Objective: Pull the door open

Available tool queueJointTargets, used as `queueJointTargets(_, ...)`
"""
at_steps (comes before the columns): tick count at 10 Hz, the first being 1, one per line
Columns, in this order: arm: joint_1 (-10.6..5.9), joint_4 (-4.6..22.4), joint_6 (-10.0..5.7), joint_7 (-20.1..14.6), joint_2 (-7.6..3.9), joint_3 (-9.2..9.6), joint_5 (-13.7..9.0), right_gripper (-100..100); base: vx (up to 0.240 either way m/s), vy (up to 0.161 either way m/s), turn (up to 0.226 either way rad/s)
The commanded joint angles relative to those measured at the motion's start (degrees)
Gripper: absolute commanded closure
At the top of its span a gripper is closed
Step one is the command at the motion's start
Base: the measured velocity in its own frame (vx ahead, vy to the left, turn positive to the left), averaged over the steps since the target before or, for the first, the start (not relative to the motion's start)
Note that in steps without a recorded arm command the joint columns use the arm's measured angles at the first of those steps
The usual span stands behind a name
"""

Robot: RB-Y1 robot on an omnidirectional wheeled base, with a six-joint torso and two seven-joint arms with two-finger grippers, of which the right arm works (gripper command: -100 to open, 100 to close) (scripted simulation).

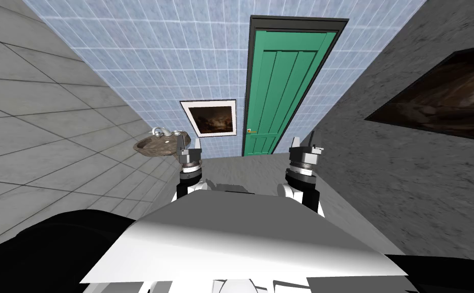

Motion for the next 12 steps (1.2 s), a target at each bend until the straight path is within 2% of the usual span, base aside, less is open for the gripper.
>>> queueJointTargets(1, -0.69, 2.0, -0.45, -0.4, -0.62, -0.05, 0.1, -100, 0.055, 0.002, 0.013)
queueJointTargets(6, -3.03, 8.8, -1.97, -1.7, -2.38, -0.23, 0.2, -100, 0.134, 0.001, 0.021)
queueJointTargets(12, -5.97, 17.4, -3.88, -3.4, -4.23, -0.45, 0.4, -100, 0.090, 0.004, 0.019)
